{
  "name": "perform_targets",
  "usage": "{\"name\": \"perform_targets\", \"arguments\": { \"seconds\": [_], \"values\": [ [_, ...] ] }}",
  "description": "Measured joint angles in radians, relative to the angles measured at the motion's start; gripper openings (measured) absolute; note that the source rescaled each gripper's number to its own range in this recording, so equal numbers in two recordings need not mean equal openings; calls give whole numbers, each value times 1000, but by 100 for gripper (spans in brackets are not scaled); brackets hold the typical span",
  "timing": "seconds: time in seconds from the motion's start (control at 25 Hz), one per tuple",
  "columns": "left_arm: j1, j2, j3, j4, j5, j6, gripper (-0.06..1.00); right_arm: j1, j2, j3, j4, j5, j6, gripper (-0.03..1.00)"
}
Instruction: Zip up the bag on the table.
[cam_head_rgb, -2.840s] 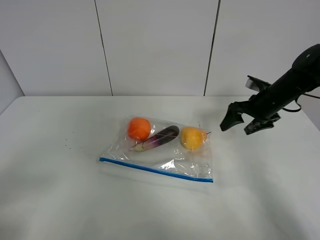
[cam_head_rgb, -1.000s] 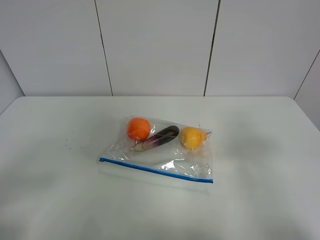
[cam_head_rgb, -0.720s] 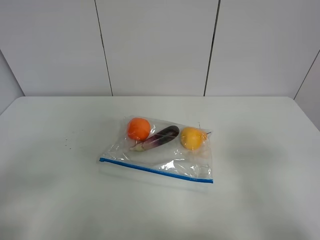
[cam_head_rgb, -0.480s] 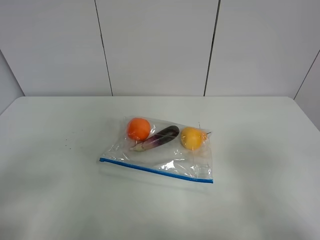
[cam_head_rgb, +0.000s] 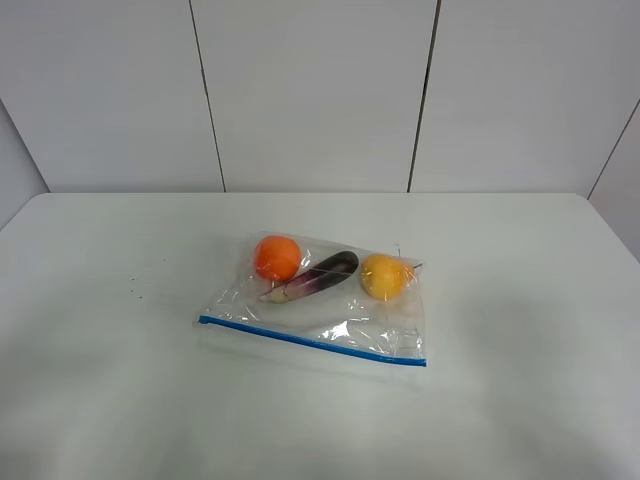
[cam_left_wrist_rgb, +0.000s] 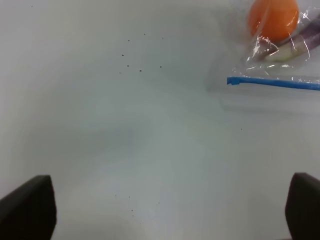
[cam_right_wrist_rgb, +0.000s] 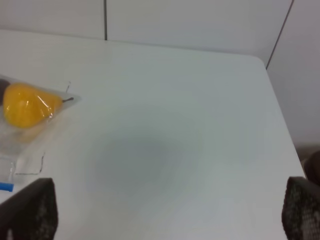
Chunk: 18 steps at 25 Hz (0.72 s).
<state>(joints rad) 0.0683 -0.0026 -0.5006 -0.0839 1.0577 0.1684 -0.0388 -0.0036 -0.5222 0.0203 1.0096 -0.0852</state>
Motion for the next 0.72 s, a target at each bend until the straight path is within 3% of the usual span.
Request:
{"name": "perform_targets", "arguments": {
  "seconds": [0.72],
  "values": [
    [0,0,0,0,0,0,100,0,0,25,0,11,2,100]
  ]
}}
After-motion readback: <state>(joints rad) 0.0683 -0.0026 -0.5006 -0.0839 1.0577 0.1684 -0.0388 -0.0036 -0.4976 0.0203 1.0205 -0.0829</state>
